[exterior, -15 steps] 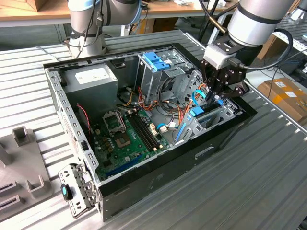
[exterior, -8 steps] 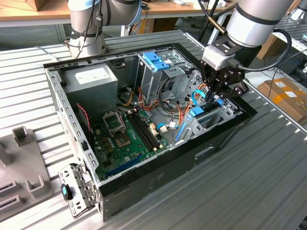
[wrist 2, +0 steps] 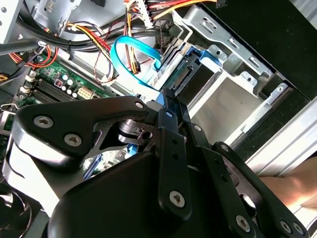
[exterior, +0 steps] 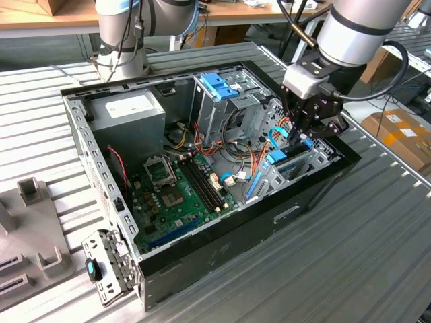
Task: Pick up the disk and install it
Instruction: 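Insert the first disk wire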
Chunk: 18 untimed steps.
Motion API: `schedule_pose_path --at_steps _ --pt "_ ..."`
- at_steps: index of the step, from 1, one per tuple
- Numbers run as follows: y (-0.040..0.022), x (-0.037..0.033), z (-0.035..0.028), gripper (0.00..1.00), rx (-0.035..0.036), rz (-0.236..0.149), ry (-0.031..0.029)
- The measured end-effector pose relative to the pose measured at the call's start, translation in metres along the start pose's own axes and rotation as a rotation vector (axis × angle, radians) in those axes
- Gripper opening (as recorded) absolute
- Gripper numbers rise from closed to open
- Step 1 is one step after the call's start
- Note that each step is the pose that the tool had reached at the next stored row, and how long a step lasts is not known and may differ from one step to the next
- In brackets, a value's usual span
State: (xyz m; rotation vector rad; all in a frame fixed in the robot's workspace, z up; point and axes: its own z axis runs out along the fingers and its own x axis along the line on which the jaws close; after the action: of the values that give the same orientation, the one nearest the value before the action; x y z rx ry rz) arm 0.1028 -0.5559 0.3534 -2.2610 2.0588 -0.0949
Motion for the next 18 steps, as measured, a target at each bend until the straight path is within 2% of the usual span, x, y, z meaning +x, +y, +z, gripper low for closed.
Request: schedule_pose_path --at_steps 3,5,9,12,18 --pt "0.0014 -0.0001 0.0012 0.16 0.0087 0.0 -0.0001" --pt "0.0021 -0.0002 0.0017 0.16 0.0121 0.0 -0.0007" --pt "0.0037 -0.0003 0.0043 0.16 0.0248 0.0 0.0007" --pt "0.0042 0.0011 0.0045 0.16 0.0272 0.0 0.0009" --pt "0.0045 0.0026 0.0047 0.16 0.0276 0.0 0.001"
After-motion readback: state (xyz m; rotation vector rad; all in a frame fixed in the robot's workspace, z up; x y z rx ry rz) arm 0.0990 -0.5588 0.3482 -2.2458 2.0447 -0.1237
